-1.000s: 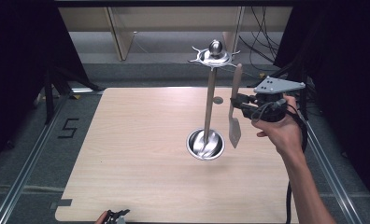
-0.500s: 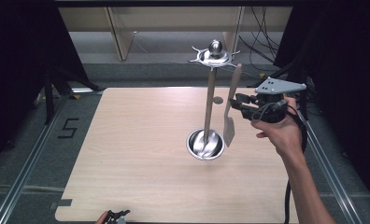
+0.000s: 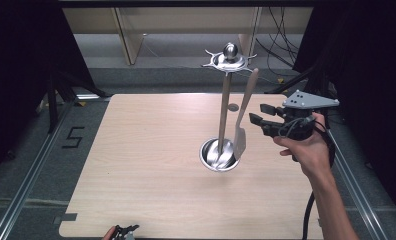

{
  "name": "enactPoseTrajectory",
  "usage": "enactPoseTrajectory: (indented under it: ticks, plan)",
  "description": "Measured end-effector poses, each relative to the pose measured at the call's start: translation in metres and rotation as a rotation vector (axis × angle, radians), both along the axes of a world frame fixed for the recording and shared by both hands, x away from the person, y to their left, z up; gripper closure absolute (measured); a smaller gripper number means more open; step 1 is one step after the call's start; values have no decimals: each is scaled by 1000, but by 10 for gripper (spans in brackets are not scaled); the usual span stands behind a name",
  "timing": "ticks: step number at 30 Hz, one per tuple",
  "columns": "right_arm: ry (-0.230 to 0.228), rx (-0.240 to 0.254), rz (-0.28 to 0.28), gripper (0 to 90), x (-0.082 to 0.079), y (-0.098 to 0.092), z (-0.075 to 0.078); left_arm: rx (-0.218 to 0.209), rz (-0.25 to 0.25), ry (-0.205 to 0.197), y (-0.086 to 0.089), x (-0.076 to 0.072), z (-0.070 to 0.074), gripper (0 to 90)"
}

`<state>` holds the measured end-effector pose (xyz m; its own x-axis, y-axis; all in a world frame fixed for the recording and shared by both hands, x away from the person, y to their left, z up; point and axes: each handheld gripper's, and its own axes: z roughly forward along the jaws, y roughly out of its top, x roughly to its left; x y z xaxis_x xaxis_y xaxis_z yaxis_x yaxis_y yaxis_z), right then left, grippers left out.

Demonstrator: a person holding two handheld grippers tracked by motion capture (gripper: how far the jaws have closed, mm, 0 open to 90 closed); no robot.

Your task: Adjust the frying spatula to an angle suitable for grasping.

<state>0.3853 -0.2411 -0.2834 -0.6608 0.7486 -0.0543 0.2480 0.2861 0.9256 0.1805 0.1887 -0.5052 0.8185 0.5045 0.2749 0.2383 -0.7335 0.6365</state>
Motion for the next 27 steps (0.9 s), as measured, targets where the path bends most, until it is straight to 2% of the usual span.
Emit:
enactPoseTrajectory:
  ticks: [1,5,8,13,16,18,23,24,27]
  plan:
    - [21,5,3,504,-2,-1,-2,0,-1,1,0,0,0,150]
    - [9,18,-2,475,-5,-7,-9,3,4,-5,0,0,1,150]
    - [18,35,-23,454,-10,-10,-16,6,5,-10,1,0,1,150]
    - [20,32,-32,442,-16,-14,-26,5,4,-9,0,0,1,150]
    - [12,34,-28,437,-18,-15,-30,5,4,-9,0,0,1,150]
    - [21,48,-36,432,-21,-14,-37,4,5,-7,0,0,1,150]
    - [30,46,-32,428,-24,-14,-45,1,-2,-2,0,0,0,150]
    - [19,64,-47,427,-25,-14,-52,6,3,-11,0,-1,1,150]
    - [30,38,-32,424,-24,-15,-56,2,2,-12,0,-1,1,150]
